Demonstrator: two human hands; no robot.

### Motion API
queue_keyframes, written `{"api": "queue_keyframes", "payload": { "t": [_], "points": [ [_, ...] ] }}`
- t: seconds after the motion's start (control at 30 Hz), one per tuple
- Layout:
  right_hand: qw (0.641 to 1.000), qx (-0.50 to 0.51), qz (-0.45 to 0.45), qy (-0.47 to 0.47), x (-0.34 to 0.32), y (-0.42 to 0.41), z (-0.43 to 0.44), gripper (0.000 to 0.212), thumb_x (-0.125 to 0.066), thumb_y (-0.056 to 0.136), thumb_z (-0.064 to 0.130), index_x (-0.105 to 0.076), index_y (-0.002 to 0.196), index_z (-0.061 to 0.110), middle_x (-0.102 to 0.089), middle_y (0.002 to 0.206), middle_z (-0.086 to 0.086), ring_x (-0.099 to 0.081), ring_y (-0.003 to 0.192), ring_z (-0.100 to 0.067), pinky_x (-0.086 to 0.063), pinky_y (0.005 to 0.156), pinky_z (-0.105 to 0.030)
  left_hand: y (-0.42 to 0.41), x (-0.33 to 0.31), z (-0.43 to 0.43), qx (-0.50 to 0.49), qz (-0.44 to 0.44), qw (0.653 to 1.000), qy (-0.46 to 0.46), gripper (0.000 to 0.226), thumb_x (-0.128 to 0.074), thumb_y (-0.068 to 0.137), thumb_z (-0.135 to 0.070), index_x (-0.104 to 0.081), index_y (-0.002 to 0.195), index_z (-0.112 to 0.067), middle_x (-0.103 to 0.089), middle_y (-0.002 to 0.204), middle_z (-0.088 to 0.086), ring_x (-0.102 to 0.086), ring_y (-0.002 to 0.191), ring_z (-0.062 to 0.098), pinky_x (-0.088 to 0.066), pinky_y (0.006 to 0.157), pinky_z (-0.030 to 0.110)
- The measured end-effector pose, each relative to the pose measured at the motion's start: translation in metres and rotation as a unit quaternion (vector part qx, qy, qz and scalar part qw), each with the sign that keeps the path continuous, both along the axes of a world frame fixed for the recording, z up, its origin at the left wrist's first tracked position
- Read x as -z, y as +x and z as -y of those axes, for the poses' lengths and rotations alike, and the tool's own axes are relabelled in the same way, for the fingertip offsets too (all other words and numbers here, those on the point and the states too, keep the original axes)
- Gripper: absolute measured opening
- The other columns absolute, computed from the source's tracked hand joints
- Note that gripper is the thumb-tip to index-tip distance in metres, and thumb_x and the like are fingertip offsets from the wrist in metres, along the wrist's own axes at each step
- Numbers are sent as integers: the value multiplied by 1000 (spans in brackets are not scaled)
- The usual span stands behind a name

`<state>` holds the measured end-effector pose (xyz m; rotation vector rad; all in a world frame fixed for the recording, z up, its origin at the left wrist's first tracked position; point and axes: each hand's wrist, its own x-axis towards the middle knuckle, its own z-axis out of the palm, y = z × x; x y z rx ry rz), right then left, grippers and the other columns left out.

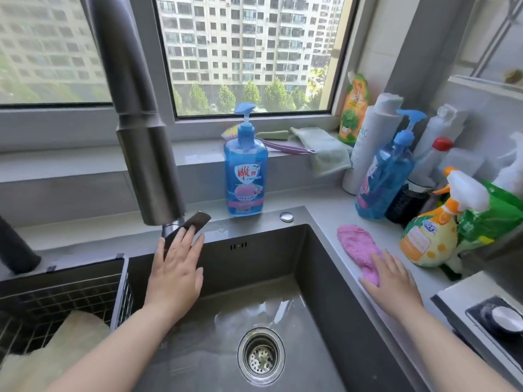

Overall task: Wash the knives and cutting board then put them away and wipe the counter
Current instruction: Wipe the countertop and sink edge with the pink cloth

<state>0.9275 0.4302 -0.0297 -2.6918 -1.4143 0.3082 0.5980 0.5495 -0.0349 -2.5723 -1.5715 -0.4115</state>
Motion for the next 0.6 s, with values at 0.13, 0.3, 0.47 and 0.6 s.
{"api": "queue_keyframes", "payload": {
  "t": [0.13, 0.3, 0.47, 0.6],
  "points": [
    [1000, -4, 1, 2, 14, 10, -29, 56, -28, 99, 30, -3, 148, 22, 0, 158, -3, -3, 146, -20, -6, 117, -31, 15, -20, -9, 56, 106, 992, 34, 49, -41, 75, -25, -57, 115, -3, -58, 122, 22, -37, 119, 25, 1, 113, 20],
    [1000, -20, -6, 6, 17, 23, -67, 55, -24, 100, 30, 0, 148, 21, 5, 158, -5, 1, 146, -20, -3, 117, -33, 92, -71, -42, 41, 268, 963, 16, 46, -55, 87, -10, -47, 131, -9, -47, 138, 7, -37, 133, 22, -6, 114, 33],
    [999, -46, -29, 5, 22, 37, -80, 55, -28, 99, 34, -6, 148, 24, 7, 158, -3, 4, 146, -18, -2, 117, -32, 134, -107, -115, -84, 425, 897, -87, 60, -55, 89, -20, -28, 143, -15, -37, 146, 6, -31, 134, 23, -19, 114, 37],
    [998, -55, -29, 8, 21, 48, -89, 51, -38, 93, 47, -32, 137, 22, -24, 151, -2, -22, 139, -19, -23, 111, -30, 137, -117, -163, -9, 531, 811, -246, 73, -62, 85, -11, -21, 145, -13, -41, 142, 11, -45, 124, 21, -38, 91, 24]
  ]
}}
